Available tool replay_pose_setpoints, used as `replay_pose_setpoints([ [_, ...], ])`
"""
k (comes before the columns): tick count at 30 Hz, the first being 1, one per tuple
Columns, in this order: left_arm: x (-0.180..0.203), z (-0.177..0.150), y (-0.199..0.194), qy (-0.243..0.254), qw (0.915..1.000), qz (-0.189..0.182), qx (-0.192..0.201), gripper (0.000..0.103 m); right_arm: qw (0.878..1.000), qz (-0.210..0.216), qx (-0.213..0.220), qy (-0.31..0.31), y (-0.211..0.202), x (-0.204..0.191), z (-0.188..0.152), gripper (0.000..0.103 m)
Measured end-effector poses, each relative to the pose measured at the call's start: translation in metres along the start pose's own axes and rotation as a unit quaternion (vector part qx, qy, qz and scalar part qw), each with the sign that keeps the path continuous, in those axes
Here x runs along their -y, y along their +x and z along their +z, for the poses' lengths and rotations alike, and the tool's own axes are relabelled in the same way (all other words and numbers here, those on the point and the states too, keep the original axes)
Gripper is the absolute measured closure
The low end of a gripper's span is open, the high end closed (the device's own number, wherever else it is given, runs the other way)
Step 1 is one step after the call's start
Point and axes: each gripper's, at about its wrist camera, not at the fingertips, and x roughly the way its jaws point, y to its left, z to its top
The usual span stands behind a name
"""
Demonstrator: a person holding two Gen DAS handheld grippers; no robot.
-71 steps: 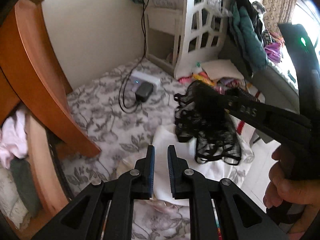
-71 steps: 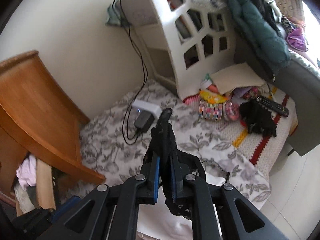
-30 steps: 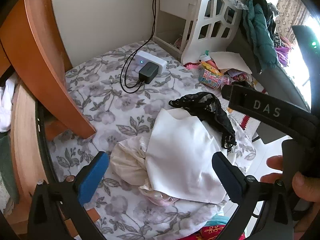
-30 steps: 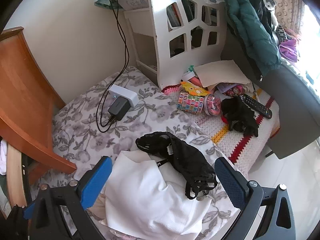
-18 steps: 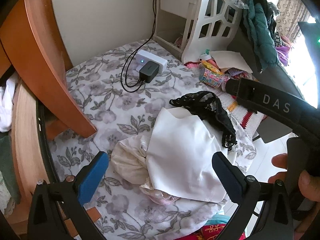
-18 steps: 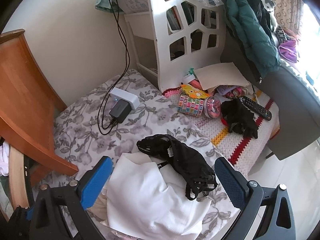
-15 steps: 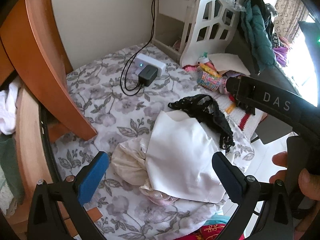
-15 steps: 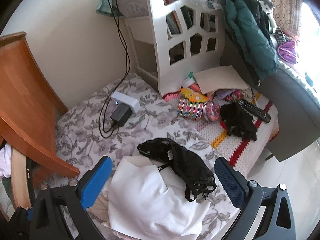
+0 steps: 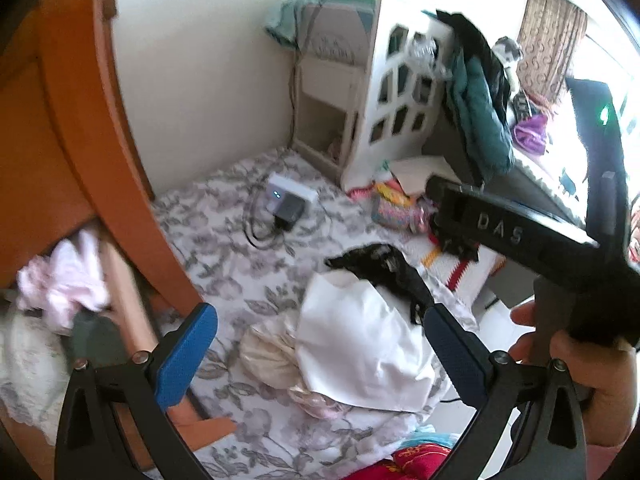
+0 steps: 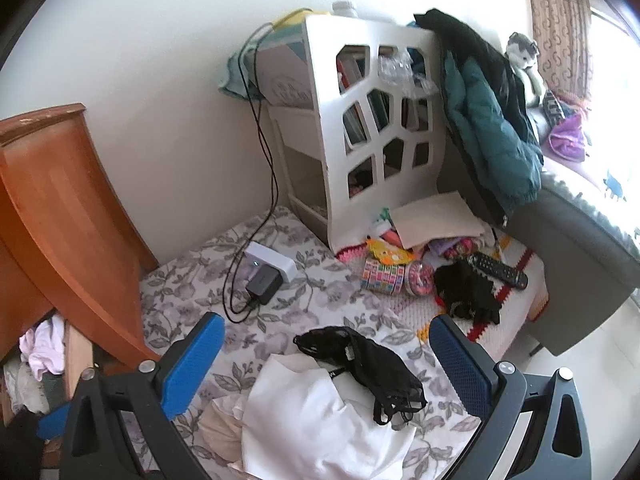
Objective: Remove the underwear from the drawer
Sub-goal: 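Move both grippers back into the open drawer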
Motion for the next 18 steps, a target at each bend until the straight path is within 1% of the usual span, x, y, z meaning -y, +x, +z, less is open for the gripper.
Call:
replay_pose_setpoints([
  [3, -0.018, 0.002, -0.019, -0.012, 0.9995, 0.02, 0.022, 0.0, 1.0, 0.008, 0.007, 0.001, -0.007, -0.005, 0.003, 0.0],
  [5, -0.034, 0.002, -0.032, -0.027, 0.9984, 0.035, 0.035, 0.0, 1.0, 0.015, 0.013, -0.008, -0.011, -0.014, 0.003, 0.0],
  [9, -0.07, -0.003, -0.057, -0.065, 0.9936, 0.07, 0.061, 0.0, 0.998, 0.048, 0.017, -0.033, -0.016, -0.039, 0.002, 0.0],
  [12, -0.099, -0.011, -0.072, -0.097, 0.9877, 0.099, 0.073, 0.0, 0.996, 0.074, 0.015, -0.056, -0.019, -0.06, -0.002, 0.0],
  [15, -0.129, -0.02, -0.086, -0.137, 0.9795, 0.123, 0.081, 0.0, 0.993, 0.085, 0.016, -0.082, -0.024, -0.084, -0.007, 0.0],
  [18, -0.153, -0.028, -0.098, -0.165, 0.9713, 0.146, 0.089, 0.0, 0.99, 0.1, 0.02, -0.101, -0.031, -0.103, -0.013, 0.0],
])
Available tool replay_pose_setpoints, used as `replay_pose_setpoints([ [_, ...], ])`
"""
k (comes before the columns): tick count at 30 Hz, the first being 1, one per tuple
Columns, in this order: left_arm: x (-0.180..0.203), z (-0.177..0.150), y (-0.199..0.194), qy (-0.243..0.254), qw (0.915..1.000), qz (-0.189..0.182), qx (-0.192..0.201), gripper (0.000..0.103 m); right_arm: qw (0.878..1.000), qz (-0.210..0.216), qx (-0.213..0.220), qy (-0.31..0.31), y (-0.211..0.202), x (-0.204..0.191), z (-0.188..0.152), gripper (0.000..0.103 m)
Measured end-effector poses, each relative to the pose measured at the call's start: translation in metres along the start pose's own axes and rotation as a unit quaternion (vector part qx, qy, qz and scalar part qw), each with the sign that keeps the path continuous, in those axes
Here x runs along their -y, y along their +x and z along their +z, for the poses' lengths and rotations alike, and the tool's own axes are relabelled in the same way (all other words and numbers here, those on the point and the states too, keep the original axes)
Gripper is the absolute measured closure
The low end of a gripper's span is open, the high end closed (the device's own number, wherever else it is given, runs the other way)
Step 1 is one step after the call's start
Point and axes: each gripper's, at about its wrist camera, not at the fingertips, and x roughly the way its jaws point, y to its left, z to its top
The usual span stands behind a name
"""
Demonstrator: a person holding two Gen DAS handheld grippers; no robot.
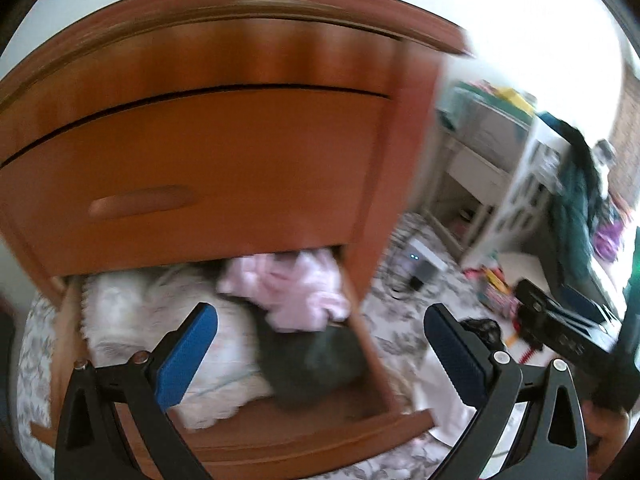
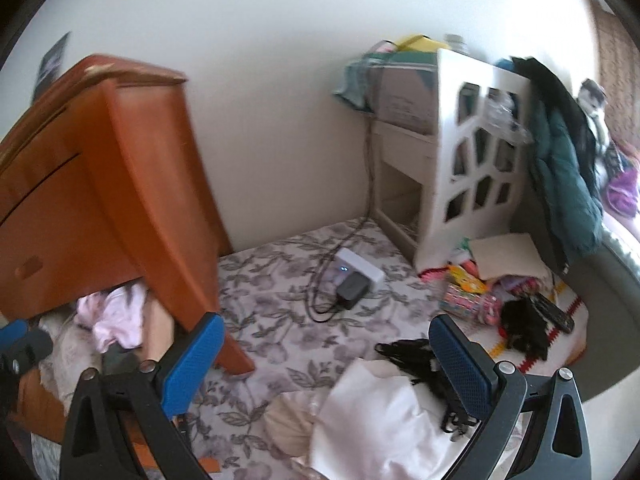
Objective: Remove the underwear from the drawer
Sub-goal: 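Move both grippers back into the open drawer, then close the right gripper on the dark grey cloth in the drawer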
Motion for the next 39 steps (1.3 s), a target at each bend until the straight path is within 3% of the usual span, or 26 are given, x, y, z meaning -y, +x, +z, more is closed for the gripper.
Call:
replay_pose_setpoints([
  [10, -0.092, -0.002, -0.025, -0.089, 0.9918, 0.089, 0.023, 0.0, 0.997, 0.052, 0.002, -0.055, -0.003, -0.066, -0.008, 0.0],
  [20, -0.18, -0.021, -0.051, -0.19, 0.966, 0.173, 0.033, 0.0, 0.982, 0.156, 0.002, -0.109, -0.013, -0.144, -0.024, 0.0],
  [28, -0.204, -0.031, -0.055, -0.219, 0.9592, 0.174, 0.04, 0.0, 0.973, 0.177, -0.018, -0.147, -0.007, -0.189, -0.04, 0.0],
  [39, -0.186, -0.025, -0.021, -0.187, 0.9728, 0.137, 0.01, 0.0, 0.974, 0.145, -0.022, -0.172, 0.019, -0.206, -0.04, 0.0],
])
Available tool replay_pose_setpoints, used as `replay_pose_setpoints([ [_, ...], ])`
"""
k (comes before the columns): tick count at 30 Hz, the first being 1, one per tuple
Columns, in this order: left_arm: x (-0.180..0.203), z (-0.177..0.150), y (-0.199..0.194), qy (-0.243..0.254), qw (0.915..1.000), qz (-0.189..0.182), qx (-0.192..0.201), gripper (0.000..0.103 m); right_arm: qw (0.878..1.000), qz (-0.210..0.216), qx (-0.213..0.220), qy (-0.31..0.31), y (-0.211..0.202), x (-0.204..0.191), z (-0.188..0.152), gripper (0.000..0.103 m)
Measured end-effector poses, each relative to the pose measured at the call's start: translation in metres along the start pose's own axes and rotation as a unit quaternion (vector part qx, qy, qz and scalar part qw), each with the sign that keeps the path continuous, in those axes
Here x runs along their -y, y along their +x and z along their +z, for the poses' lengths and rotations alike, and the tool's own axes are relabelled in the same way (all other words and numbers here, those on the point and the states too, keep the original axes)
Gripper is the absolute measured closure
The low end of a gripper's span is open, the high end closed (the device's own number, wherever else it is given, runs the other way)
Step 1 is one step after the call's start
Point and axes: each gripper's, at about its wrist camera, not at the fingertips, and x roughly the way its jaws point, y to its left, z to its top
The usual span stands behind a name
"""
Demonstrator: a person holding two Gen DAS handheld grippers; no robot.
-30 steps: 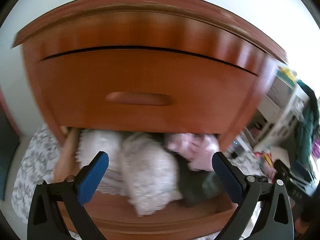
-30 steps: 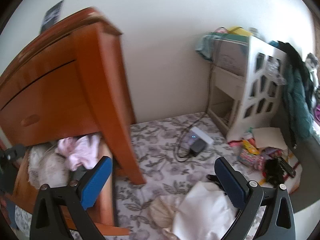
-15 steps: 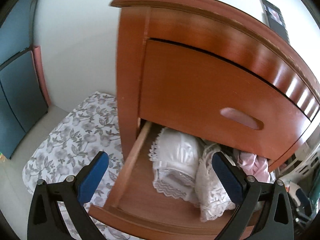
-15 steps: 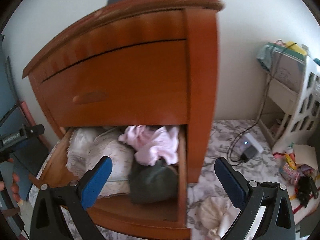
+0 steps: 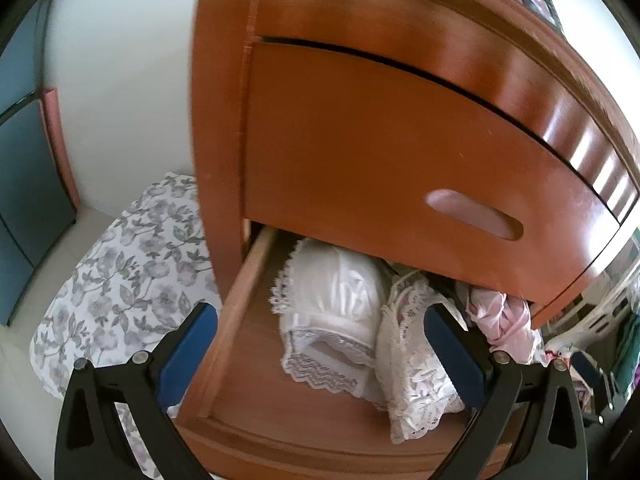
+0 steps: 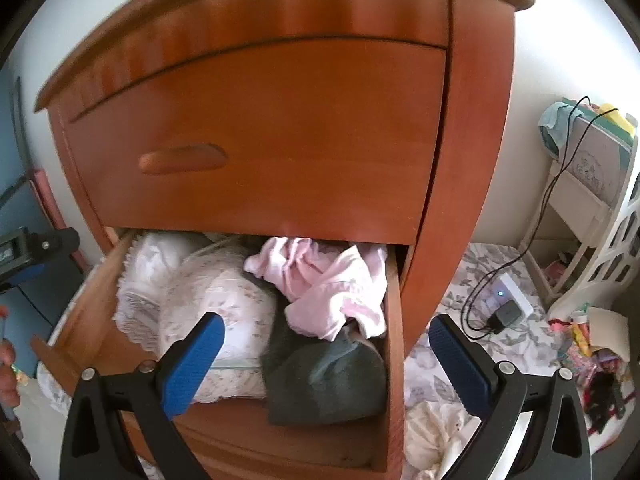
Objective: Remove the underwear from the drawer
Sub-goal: 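Close the right gripper on the dark grey cloth in the drawer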
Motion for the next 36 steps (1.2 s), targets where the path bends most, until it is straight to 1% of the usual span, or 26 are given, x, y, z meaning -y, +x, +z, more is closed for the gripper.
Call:
replay_pose_setpoints([
  [2, 0.009, -0.002, 0.006, 0.011, 0.9998, -0.005, -0.013, 0.0, 1.0, -0.001, 0.001, -0.008, 0.006, -0.001, 0.004, 0.0],
  [4, 0.014, -0.003, 0.009, 0.017, 0.9997, -0.01, -0.017, 0.0, 1.0, -0.007, -0.014, -0.013, 0.016, -0.001, 0.008, 0.001],
  [6, 0.021, -0.005, 0.013, 0.022, 0.9993, -0.018, -0.023, 0.0, 1.0, -0.014, -0.016, -0.013, 0.022, -0.001, 0.011, 0.001],
  [8, 0.027, -0.007, 0.02, 0.026, 0.9987, -0.026, -0.035, 0.0, 0.999, -0.02, -0.023, -0.017, 0.027, -0.001, 0.013, 0.003],
  [11, 0.034, -0.008, 0.026, 0.031, 0.9981, -0.031, -0.043, 0.0, 0.999, -0.02, -0.025, -0.026, 0.033, -0.004, 0.018, 0.006],
  [15, 0.043, -0.012, 0.038, 0.036, 0.9965, -0.043, -0.061, 0.0, 0.998, -0.025, -0.041, -0.035, 0.041, -0.01, 0.021, 0.017],
  [20, 0.057, -0.017, 0.053, 0.045, 0.9939, -0.057, -0.083, 0.0, 0.998, -0.017, -0.051, -0.021, 0.047, -0.004, 0.02, 0.022],
  [22, 0.06, -0.018, 0.056, 0.048, 0.9933, -0.058, -0.088, 0.0, 0.998, -0.012, -0.059, -0.013, 0.051, 0.001, 0.021, 0.037],
  [24, 0.064, -0.02, 0.059, 0.049, 0.9927, -0.061, -0.092, 0.0, 0.998, -0.009, -0.064, -0.007, 0.054, 0.005, 0.021, 0.043],
  [26, 0.067, -0.021, 0.062, 0.054, 0.9918, -0.064, -0.097, 0.0, 0.998, -0.004, -0.07, -0.007, 0.058, 0.01, 0.02, 0.048],
  [28, 0.068, -0.023, 0.064, 0.057, 0.9912, -0.065, -0.1, 0.0, 0.997, -0.002, -0.076, -0.012, 0.061, 0.009, 0.019, 0.055],
  [35, 0.073, -0.027, 0.075, 0.056, 0.9879, -0.08, -0.12, 0.0, 0.996, 0.022, -0.085, -0.006, 0.069, 0.014, 0.014, 0.069],
  [36, 0.074, -0.027, 0.076, 0.056, 0.9875, -0.082, -0.123, 0.0, 0.996, 0.023, -0.083, -0.009, 0.069, 0.012, 0.014, 0.073],
])
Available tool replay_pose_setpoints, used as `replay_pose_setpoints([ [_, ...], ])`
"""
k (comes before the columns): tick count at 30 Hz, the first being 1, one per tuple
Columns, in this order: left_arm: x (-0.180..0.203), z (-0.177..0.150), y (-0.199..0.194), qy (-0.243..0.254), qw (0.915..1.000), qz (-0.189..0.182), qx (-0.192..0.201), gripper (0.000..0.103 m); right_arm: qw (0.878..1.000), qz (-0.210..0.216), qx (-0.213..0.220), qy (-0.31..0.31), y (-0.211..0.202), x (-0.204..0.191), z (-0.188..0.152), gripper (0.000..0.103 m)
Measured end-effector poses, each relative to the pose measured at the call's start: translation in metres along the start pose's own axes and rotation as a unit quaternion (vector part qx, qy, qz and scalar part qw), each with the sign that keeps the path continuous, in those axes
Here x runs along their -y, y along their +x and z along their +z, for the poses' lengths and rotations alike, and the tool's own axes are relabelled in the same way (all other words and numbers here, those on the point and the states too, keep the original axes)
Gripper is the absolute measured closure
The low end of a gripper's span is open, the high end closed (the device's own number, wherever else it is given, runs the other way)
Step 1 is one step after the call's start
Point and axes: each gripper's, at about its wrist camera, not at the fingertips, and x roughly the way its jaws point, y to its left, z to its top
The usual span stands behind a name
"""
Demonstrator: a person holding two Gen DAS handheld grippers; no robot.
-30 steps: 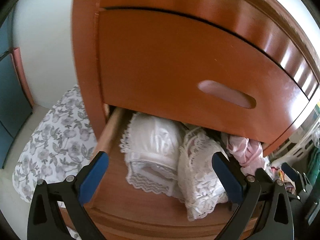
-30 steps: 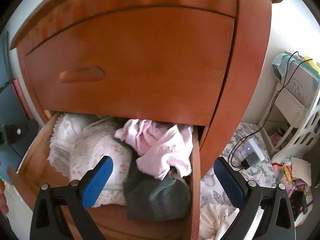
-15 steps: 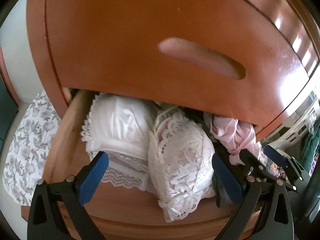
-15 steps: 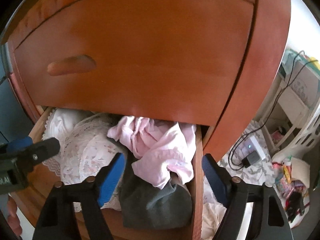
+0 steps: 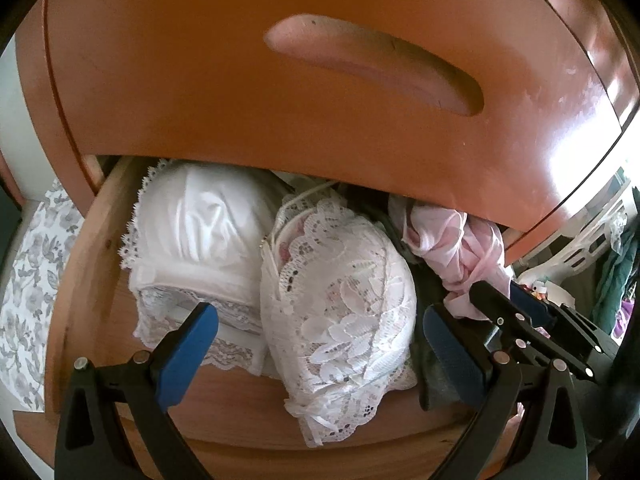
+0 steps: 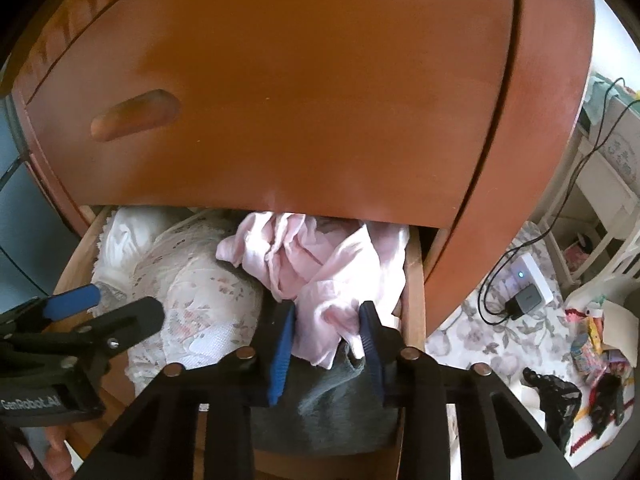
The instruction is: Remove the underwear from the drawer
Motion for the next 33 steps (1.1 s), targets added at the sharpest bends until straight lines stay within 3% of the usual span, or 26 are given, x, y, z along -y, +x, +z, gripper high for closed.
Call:
replay_pose_setpoints([
  [7, 0.011, -0.003, 0.013, 0.009, 0.9999, -0.003, -0.005, 0.002, 1.0, 0.012, 0.015, -0.001, -0.004, -0.001, -0.004, 0.086],
  [12, 0.019, -0.006, 0.023, 0.015, 0.9996, -0.009, -0.021, 0.022, 0.999, 0.032, 0.023, 0.012, -0.008, 0.004, -0.008, 0.088],
  [20, 0.04, -0.009, 0.038, 0.035, 0.999, 0.009, -0.027, 0.023, 0.999, 0.041, 0.026, 0.023, -0.007, 0.012, -0.011, 0.088],
  [26, 0.045, -0.008, 0.037, 0.039, 0.999, 0.015, -0.013, 0.041, 0.998, 0.045, 0.026, 0.021, -0.009, 0.01, -0.012, 0.088],
  [33, 0.039, -0.005, 0.021, 0.03, 0.9993, -0.018, 0.016, 0.061, 0.998, 0.055, 0.03, 0.022, -0.016, 0.006, -0.011, 0.088],
])
